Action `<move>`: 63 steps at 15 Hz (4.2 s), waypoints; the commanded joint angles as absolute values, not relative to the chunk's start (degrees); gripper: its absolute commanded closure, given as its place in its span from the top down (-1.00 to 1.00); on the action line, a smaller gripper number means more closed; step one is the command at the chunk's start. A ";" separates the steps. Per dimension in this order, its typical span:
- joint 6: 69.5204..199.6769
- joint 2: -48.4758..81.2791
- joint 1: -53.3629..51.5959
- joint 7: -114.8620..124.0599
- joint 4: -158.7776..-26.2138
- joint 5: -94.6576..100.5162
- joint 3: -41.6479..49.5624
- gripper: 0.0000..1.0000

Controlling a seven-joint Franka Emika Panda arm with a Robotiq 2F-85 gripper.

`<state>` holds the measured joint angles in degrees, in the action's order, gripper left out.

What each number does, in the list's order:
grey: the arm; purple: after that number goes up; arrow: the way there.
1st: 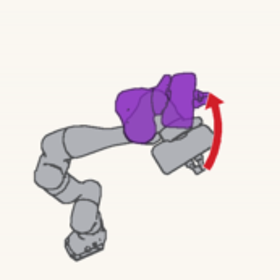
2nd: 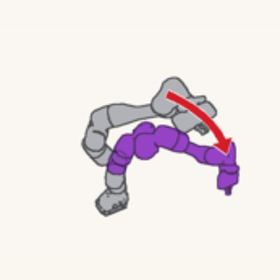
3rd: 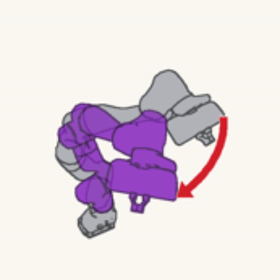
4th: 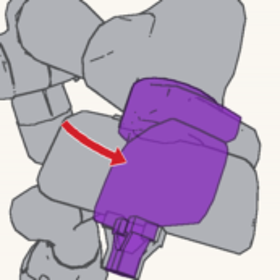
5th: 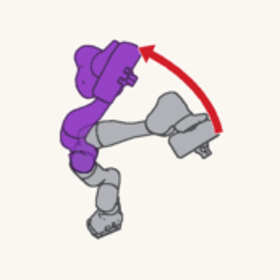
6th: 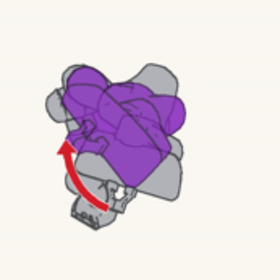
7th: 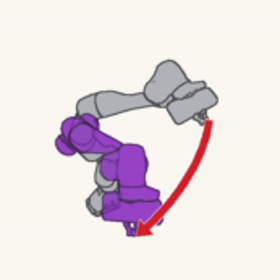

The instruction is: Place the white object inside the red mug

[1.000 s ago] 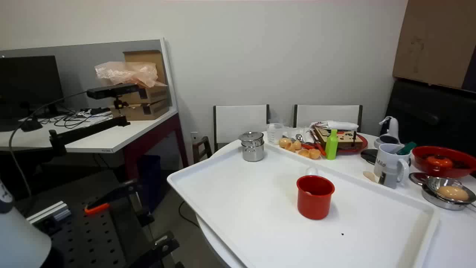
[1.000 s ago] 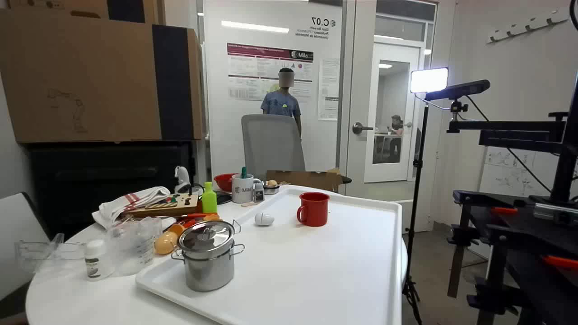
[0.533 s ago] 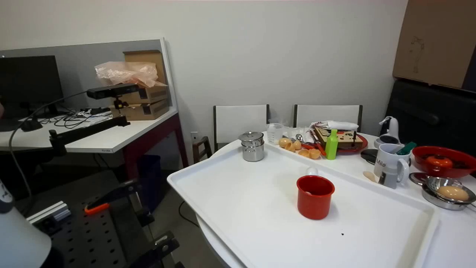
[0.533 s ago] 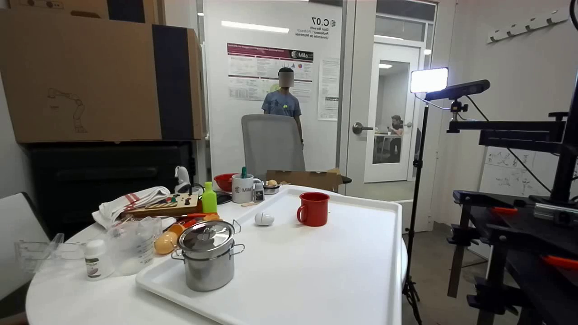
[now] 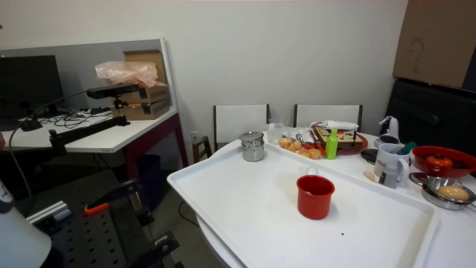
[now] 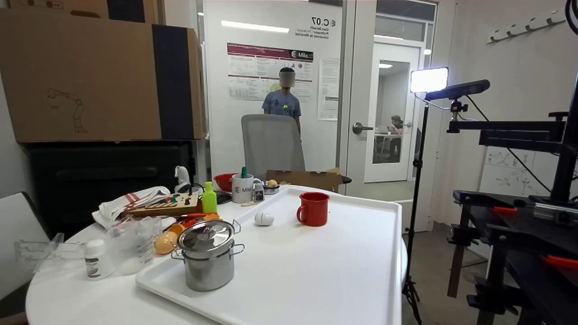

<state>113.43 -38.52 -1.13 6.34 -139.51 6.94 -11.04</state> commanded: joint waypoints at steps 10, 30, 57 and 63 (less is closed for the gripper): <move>123.30 7.77 2.05 -8.48 -109.68 8.76 -2.40 1.00; 128.89 29.96 2.73 -2.33 -100.91 9.36 2.78 1.00; 138.25 57.14 10.95 -21.19 -80.88 0.40 -4.12 1.00; 135.94 62.19 11.40 -21.75 -75.95 0.41 -4.81 1.00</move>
<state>137.94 58.75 10.68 -20.18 -80.61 1.24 -4.01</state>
